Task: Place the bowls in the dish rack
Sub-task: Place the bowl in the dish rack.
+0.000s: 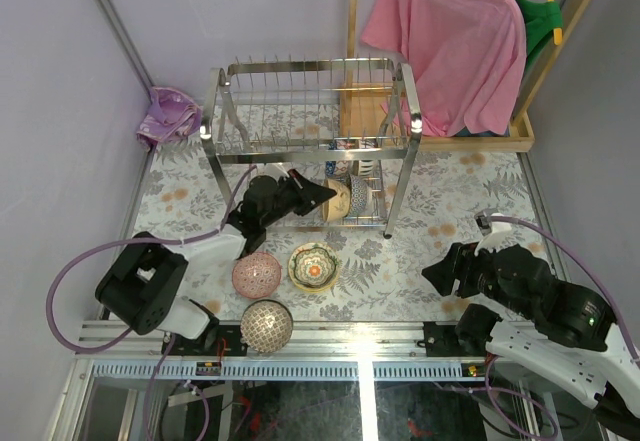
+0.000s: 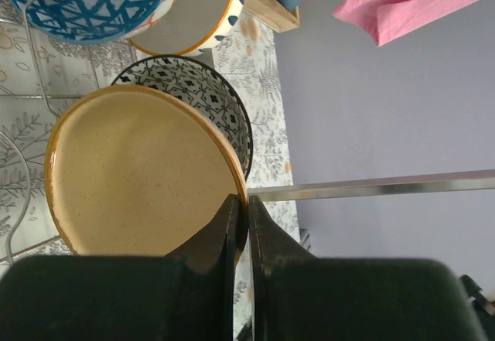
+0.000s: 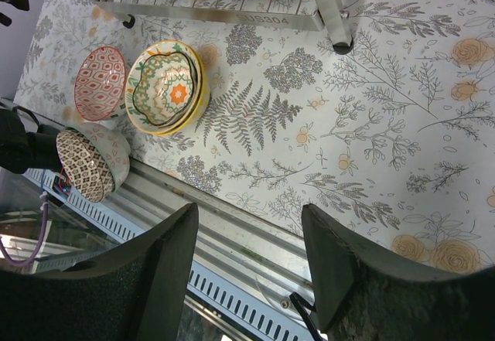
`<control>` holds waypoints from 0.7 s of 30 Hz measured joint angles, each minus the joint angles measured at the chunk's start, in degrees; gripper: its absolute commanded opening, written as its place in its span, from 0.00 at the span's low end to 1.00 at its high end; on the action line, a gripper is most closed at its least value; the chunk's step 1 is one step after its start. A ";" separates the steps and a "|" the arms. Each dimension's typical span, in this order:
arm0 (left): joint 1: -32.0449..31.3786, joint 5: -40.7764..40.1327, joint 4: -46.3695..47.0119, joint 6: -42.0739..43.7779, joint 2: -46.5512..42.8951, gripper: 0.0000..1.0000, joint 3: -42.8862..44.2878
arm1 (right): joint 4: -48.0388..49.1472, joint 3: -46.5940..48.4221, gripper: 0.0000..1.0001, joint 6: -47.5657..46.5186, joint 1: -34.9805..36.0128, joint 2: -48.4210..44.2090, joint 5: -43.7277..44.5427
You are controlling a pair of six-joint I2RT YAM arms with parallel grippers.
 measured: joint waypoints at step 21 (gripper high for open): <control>-0.39 -7.39 17.05 -5.88 -6.54 0.00 -7.76 | 0.00 -1.44 0.63 0.15 0.00 -0.85 -0.59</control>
